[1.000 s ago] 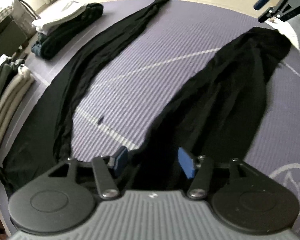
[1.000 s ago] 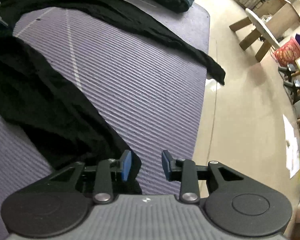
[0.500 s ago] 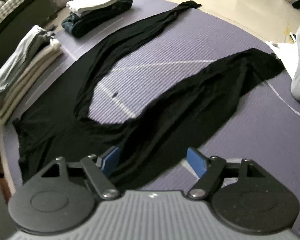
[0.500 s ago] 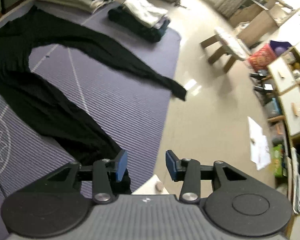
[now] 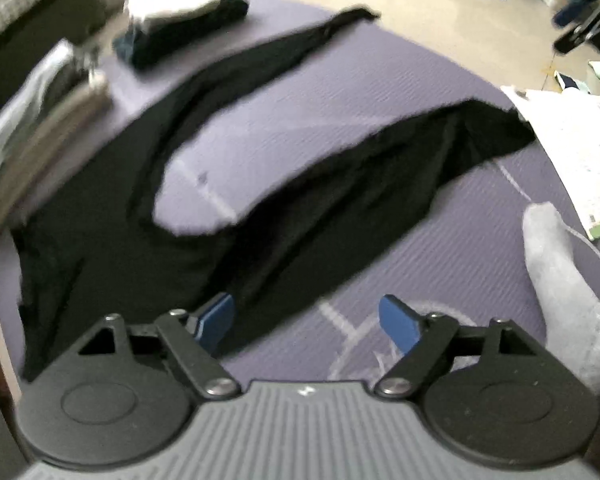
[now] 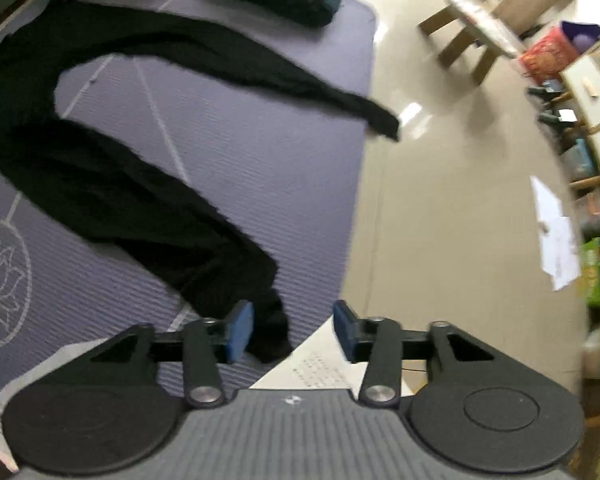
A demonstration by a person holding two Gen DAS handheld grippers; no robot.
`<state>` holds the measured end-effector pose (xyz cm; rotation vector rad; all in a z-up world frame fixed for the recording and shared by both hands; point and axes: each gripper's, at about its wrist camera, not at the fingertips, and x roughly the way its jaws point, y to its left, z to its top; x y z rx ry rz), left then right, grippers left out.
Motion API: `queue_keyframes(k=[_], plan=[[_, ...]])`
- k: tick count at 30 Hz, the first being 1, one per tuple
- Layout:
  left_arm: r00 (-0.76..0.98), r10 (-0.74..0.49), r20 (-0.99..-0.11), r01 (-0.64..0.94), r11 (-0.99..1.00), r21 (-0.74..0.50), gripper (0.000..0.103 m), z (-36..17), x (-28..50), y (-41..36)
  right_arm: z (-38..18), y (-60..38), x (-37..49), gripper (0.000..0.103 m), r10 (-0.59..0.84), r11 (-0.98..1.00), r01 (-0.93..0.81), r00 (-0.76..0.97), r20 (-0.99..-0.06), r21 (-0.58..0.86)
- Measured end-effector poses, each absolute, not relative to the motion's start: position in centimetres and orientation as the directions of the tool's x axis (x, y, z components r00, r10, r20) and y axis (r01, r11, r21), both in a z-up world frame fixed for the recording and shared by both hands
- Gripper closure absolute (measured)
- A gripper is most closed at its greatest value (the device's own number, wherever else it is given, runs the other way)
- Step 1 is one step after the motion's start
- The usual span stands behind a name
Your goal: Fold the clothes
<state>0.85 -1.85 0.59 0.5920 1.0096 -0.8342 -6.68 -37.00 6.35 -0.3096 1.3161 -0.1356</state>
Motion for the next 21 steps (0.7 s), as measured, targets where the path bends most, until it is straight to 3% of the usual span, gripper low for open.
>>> queue_keyframes(k=[12,21], plan=[[0.135,-0.209,-0.968,0.903,0.428,0.033,0.028,-6.0,1.1,-6.0,-4.9,-43.8,-3.4,0.067,-0.136,0.990,0.049,0.155,-0.979,-0.129],[0.130,-0.142,-0.981,0.930,0.361,0.071,0.030,-9.4,1.4,-8.1,-7.6,-47.6,-6.4,0.066,0.022,0.978,0.200,0.210,-0.977,0.065]])
